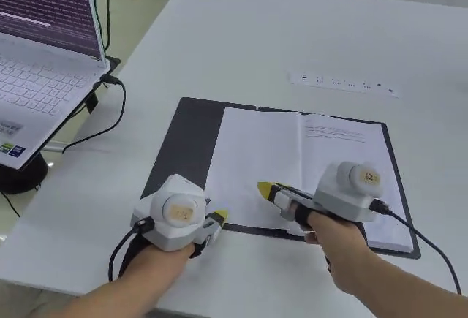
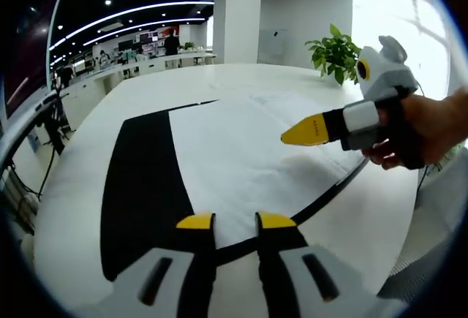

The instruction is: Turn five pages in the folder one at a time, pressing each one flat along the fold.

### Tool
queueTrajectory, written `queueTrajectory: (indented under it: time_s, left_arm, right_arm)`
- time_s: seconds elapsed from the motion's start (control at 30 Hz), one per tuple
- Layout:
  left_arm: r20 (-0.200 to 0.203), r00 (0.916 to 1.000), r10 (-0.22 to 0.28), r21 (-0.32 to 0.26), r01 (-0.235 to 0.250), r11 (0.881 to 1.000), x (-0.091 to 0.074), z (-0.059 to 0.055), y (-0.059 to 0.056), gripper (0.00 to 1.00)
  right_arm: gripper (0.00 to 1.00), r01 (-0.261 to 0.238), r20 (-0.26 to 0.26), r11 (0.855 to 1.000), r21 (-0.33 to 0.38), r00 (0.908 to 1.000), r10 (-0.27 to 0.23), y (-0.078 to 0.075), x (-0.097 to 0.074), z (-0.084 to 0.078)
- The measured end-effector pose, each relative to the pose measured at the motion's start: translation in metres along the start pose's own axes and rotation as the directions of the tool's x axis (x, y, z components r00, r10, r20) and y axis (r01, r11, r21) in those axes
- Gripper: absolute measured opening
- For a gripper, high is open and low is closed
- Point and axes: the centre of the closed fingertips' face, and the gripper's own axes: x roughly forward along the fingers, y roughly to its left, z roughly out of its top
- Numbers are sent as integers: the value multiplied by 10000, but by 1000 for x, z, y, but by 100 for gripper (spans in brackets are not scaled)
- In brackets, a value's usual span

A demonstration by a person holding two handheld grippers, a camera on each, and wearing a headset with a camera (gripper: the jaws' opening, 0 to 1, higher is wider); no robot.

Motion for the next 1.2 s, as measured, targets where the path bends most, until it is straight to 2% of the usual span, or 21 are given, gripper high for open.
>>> queueTrajectory:
  time_s: [0.07, 0.1, 0.17, 0.23, 0.27, 0.33, 0.53, 0.7, 0.8, 0.87, 1.2]
  left_arm:
    - [-121, 9998, 147, -228, -149, 9996, -1, -6, 2, 19]
    - [164, 9997, 179, -98, -177, 9998, -1, -2, 2, 18]
    - [120, 9996, 257, -104, -255, 9996, -2, -5, 3, 17]
    - [187, 9995, 247, 176, -251, 9995, -2, -6, 2, 19]
    - [245, 9995, 216, 596, -230, 9980, -2, -6, 0, 20]
    - [372, 9991, 209, 245, -218, 9995, -3, -6, 0, 22]
    - [539, 9983, 230, 139, -238, 9996, 0, -6, 0, 24]
    - [563, 9980, 289, 161, -298, 9994, 0, -7, 1, 24]
    - [668, 9972, 350, 96, -357, 9993, 1, -7, 1, 24]
    - [722, 9965, 416, 21, -419, 9991, 1, -7, 2, 24]
    - [833, 9952, 518, -97, -512, 9986, 1, -6, 5, 21]
  right_arm:
    - [6, 99, 39, 9999, 33, 9999, -99, -9, -1, 4]
    - [5, 180, 65, 9998, 28, 9998, -180, -15, -1, 8]
    - [4, 300, 69, 9995, 20, 9995, -301, -25, 0, 13]
    - [2, 244, 41, 9997, 21, 9997, -244, -29, 1, 16]
    - [1, 243, -30, 9997, -98, 9997, -244, -34, 3, 17]
    - [0, 312, -73, 9993, -213, 9995, -314, -42, 5, 22]
    - [0, 379, 26, 9993, 31, 9993, -379, -63, 16, 35]
    - [0, 509, 122, 9985, -215, 9986, -507, -77, 23, 45]
    - [0, 342, 354, 9979, -550, 9989, -322, -76, 25, 51]
    - [0, 412, 375, 9963, -755, 9986, -385, -75, 27, 54]
    - [0, 411, 621, 9939, -1022, 9975, -348, -79, 35, 66]
